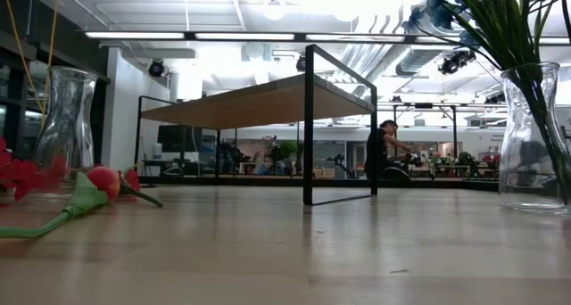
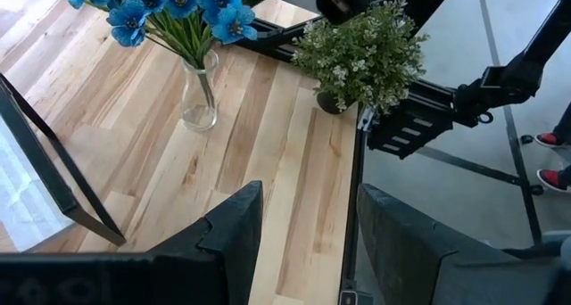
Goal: Pick and place flowers into a vace then onto a shelf
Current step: Put the dark red tulip into the right transparent vase
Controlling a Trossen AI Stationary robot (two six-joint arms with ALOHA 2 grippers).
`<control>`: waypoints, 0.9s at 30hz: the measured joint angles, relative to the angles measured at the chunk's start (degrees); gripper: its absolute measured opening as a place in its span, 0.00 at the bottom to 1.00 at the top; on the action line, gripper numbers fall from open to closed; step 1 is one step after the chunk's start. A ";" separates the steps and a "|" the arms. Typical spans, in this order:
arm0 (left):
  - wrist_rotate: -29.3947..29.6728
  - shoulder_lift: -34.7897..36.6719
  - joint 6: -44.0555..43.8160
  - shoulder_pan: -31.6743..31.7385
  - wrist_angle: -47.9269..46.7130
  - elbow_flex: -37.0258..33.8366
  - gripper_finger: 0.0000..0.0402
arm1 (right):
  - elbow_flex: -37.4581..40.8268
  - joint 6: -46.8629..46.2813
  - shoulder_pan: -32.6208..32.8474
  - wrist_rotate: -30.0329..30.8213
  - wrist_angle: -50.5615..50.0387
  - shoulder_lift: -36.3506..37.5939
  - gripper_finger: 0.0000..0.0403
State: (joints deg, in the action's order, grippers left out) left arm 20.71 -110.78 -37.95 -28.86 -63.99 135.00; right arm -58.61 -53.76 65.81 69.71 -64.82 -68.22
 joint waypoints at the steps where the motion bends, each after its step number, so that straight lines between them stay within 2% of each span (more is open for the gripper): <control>1: 0.00 0.00 -0.05 -0.02 -0.02 0.00 0.54 | 0.24 -0.08 -0.29 -0.29 0.30 0.00 0.00; 7: -0.01 0.00 -0.09 -0.01 -0.02 0.00 0.54 | 1.09 -1.37 -0.58 -2.55 0.26 0.06 0.00; 17: -0.03 0.00 0.13 0.00 -0.03 0.00 0.54 | -1.25 -4.62 -0.53 -12.01 -1.87 2.69 0.00; 27: -0.07 0.00 0.48 0.00 -0.04 0.00 0.54 | -1.29 -7.52 -0.51 -18.01 -1.03 7.68 0.14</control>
State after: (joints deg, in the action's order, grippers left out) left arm 20.64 -110.78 -37.47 -28.86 -64.03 135.00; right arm -59.89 -61.28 65.30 51.70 -65.84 -60.55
